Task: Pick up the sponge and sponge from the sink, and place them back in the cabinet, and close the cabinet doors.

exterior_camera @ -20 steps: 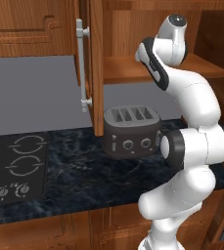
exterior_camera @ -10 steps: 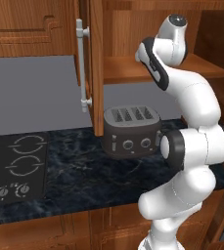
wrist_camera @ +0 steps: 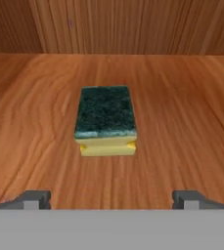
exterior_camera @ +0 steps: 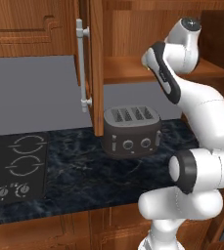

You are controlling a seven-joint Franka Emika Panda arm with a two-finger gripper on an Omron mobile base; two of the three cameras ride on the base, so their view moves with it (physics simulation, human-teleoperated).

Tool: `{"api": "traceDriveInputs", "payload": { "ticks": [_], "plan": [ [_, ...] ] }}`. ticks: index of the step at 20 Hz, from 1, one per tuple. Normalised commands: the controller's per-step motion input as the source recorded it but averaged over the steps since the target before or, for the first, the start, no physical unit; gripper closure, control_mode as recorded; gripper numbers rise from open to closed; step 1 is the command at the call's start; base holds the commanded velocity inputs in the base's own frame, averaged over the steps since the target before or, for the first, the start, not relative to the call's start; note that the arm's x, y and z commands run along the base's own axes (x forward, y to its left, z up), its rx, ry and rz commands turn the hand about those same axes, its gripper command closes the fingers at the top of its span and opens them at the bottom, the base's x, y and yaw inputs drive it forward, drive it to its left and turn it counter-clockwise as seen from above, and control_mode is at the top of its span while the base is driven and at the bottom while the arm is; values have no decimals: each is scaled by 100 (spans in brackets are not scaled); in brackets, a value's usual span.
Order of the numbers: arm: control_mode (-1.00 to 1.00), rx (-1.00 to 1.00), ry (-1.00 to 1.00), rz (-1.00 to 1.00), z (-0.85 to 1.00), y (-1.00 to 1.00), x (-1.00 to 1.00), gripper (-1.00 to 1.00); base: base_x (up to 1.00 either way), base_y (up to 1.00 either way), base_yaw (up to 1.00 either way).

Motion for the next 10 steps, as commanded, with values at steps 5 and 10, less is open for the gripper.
{"api": "traceDriveInputs", "payload": {
  "ticks": [5, 10],
  "plan": [
    [-100, 0, -14, 0, 0, -5, -100, -100, 0, 0, 0],
    [-100, 0, 7, -2, 20, -1, -100, -100, 0, 0, 0]
  ]
}}
